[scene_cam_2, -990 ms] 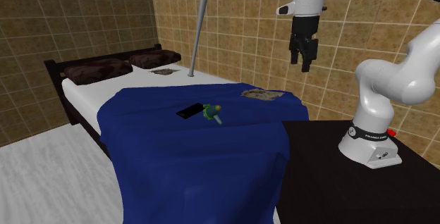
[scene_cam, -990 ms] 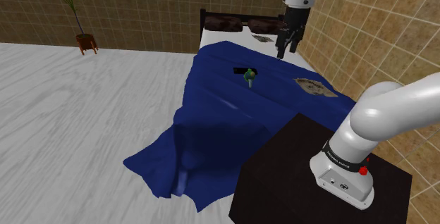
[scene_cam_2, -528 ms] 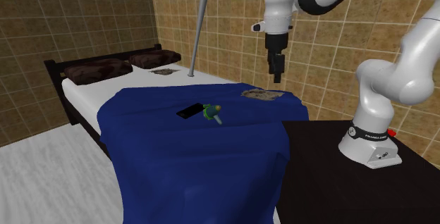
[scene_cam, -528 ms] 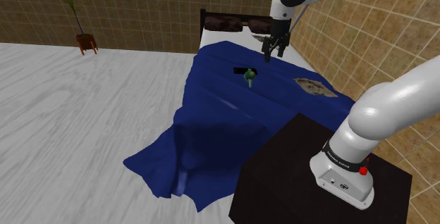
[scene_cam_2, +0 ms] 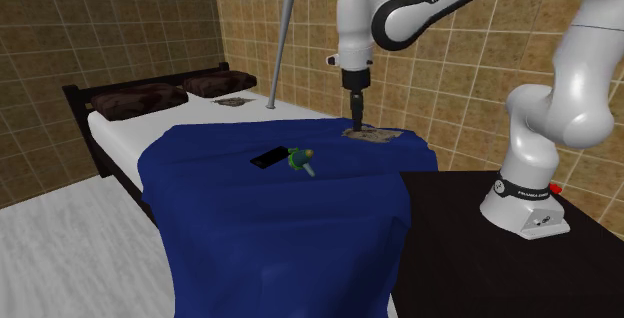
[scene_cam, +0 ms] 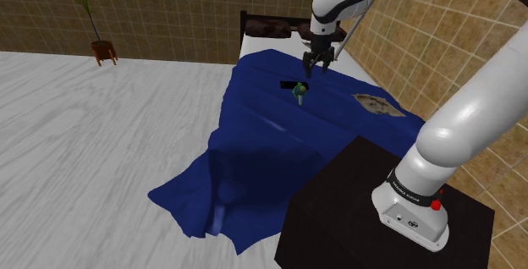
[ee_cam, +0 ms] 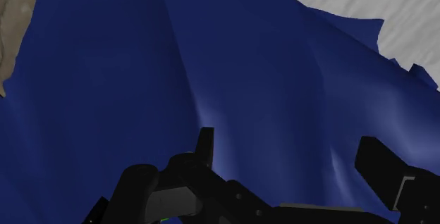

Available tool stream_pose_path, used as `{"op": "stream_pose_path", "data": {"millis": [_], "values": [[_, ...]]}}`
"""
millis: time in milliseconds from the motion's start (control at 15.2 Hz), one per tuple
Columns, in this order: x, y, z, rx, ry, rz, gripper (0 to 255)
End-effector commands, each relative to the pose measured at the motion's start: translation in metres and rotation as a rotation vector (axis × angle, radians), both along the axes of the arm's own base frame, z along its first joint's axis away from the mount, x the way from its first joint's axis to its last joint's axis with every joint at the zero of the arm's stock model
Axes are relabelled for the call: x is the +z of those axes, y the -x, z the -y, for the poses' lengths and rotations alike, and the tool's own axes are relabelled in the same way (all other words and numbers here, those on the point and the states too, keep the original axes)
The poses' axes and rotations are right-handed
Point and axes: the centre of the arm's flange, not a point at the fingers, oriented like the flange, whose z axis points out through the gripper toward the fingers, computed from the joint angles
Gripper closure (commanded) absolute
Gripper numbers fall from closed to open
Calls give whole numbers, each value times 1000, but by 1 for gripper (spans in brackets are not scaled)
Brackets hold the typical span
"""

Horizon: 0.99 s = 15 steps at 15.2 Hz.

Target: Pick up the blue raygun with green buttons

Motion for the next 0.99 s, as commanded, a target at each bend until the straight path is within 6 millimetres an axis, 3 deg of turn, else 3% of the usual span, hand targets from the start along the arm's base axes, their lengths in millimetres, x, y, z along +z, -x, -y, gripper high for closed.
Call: {"op": "stream_pose_path", "data": {"millis": [0, 924], "values": [[-17, -16, 13, -23, 4, -7, 0], [-125, -126, 122, -178, 32, -47, 0]]}}
